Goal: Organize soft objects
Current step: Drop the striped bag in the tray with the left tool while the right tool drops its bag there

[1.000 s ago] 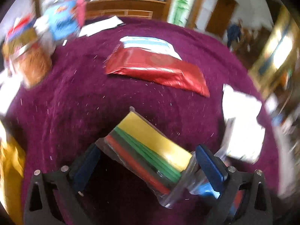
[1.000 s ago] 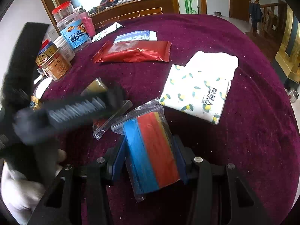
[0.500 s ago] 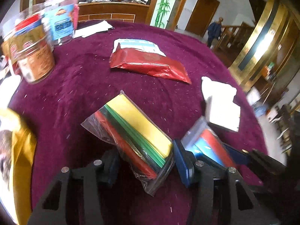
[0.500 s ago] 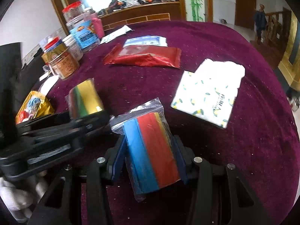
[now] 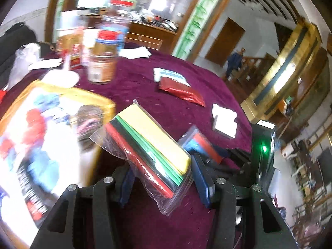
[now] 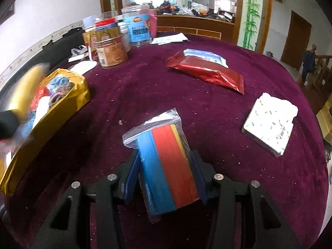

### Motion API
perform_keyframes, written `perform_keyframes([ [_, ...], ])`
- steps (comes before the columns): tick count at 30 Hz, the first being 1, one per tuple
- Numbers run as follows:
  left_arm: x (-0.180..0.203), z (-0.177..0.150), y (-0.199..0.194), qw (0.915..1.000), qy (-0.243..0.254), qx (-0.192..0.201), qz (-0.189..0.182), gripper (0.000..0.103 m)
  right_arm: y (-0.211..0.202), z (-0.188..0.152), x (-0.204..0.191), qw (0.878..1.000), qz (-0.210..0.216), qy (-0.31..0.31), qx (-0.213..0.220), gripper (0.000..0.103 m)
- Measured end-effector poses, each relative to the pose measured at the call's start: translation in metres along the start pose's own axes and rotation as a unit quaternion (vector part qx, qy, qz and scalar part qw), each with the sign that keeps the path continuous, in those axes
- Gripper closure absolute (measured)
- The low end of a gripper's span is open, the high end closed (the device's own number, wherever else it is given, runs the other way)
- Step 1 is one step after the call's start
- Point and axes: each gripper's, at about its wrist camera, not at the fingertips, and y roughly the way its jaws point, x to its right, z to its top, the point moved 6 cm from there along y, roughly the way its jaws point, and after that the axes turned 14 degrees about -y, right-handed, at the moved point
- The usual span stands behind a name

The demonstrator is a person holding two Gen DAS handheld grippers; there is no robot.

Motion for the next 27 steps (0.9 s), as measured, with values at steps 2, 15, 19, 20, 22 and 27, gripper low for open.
perform_keyframes([
  [2,-0.023,-0.001,-0.020,0.9998,-0.015,0.014,0.006,0.048,0.001,-0.001,0.001,1.000,-0.006,0.005,0.001,0.057],
  [15,-0.173,-0.010,-0.103,0.9883,-0.129,0.073,0.036,0.048,-0.044,-0.003,-0.045,1.000,0.006,0.004,0.013,0.056],
  [19,-0.192,-0.021,-0.098,0.9872,-0.142,0.064,0.032,0.048,-0.069,0.020,-0.096,0.998,0.043,-0.028,0.031,0.056],
  [20,-0.194,-0.024,-0.097,0.9874,-0.142,0.062,0.032,0.048,-0.074,0.026,-0.109,0.997,0.052,-0.035,0.035,0.056],
  [22,-0.197,-0.030,-0.096,0.9882,-0.140,0.055,0.029,0.048,-0.080,0.036,-0.139,0.995,0.072,-0.055,0.042,0.056],
  [27,-0.191,-0.042,-0.089,0.9923,-0.118,0.033,0.020,0.047,-0.079,0.050,-0.200,0.989,0.109,-0.093,0.040,0.056],
])
